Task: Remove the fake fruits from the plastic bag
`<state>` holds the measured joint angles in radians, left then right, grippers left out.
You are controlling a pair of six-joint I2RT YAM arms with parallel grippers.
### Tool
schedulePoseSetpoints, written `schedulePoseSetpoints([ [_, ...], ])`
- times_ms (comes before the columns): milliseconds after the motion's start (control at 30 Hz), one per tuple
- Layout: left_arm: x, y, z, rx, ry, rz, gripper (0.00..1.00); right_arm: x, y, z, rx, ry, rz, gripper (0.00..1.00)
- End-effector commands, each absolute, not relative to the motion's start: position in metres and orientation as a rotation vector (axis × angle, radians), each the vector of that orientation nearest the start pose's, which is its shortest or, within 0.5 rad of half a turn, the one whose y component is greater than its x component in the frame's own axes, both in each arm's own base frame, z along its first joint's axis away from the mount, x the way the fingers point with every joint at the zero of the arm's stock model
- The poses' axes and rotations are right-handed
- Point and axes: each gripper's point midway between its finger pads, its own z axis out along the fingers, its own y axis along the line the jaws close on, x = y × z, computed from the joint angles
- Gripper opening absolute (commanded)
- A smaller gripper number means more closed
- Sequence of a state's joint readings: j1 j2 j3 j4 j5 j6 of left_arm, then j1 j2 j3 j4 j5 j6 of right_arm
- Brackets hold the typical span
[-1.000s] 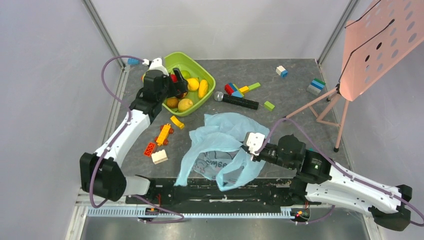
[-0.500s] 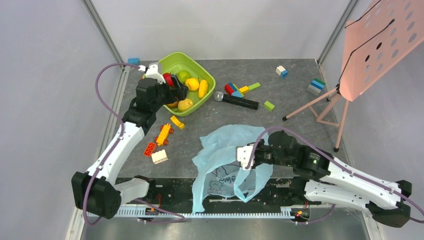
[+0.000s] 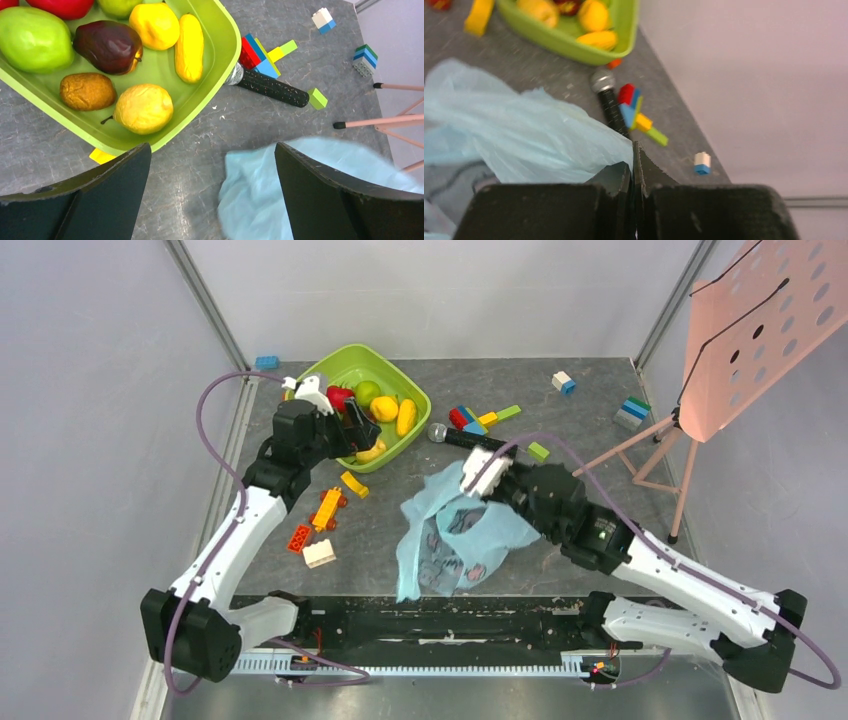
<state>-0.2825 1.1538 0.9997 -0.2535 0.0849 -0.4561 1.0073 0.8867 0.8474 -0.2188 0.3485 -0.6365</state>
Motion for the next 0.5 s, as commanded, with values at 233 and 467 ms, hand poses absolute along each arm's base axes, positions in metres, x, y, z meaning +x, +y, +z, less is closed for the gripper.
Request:
schedulePoseSetpoints([
  [233,0.323,-0.128,0.270,-0.072,2.027,-0.547,1.00,0.248,0.234,0.367,-1.023,1.301,0.155,0.98],
  [467,0.306,-0.119,0.247,-0.072,2.110,-0.494,1.00,0.245,0.183,0.313,-0.640,1.564,0.191,0.98],
])
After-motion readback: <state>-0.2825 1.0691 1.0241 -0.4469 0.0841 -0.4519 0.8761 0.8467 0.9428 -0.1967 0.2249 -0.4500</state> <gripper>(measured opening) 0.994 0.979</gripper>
